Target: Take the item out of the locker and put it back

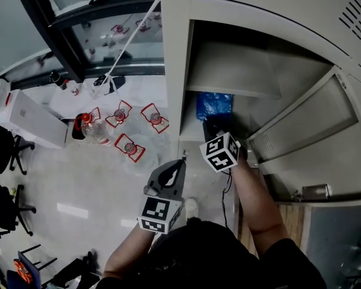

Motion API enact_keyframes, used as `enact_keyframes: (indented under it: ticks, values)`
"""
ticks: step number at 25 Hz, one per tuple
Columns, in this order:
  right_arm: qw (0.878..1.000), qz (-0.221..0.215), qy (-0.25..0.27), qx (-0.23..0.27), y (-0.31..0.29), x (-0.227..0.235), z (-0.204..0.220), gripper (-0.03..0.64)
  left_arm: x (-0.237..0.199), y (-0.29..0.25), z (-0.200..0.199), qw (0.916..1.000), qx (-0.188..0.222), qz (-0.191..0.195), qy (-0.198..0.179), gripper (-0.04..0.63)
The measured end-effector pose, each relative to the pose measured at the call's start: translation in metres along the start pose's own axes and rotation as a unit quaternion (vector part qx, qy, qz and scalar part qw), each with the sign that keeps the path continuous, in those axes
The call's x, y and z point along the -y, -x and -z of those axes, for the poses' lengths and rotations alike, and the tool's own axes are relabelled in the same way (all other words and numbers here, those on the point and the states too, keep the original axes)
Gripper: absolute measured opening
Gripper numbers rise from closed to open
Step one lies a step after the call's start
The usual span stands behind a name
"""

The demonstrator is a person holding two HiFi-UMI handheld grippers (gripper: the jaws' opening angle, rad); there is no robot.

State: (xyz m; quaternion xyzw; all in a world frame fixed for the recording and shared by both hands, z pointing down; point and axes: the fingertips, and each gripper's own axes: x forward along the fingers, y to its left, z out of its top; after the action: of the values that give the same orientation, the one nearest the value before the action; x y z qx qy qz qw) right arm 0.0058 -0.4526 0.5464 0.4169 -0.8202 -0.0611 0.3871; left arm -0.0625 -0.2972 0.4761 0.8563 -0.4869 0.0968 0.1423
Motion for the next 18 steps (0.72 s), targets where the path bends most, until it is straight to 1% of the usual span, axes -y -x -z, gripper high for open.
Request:
enact_keyframes:
  ticks: [7, 11, 18]
  values:
    - [1.000, 0.008, -0.007, 0.005, 0.007, -0.002, -0.001, 0.023, 0.003, 0.011, -0.003, 1.0000, 0.003, -0.003, -0.005, 0.005]
    - [1.000, 0.011, -0.018, 0.018, 0.021, -0.005, -0.007, 0.021, 0.004, 0.022, 0.003, 1.0000, -0.002, -0.006, -0.004, 0.005]
    - [0.998, 0.022, -0.039, 0.033, 0.050, -0.016, -0.013, 0.018, 0.013, 0.043, 0.001, 0.9999, 0.004, 0.001, -0.013, 0.005]
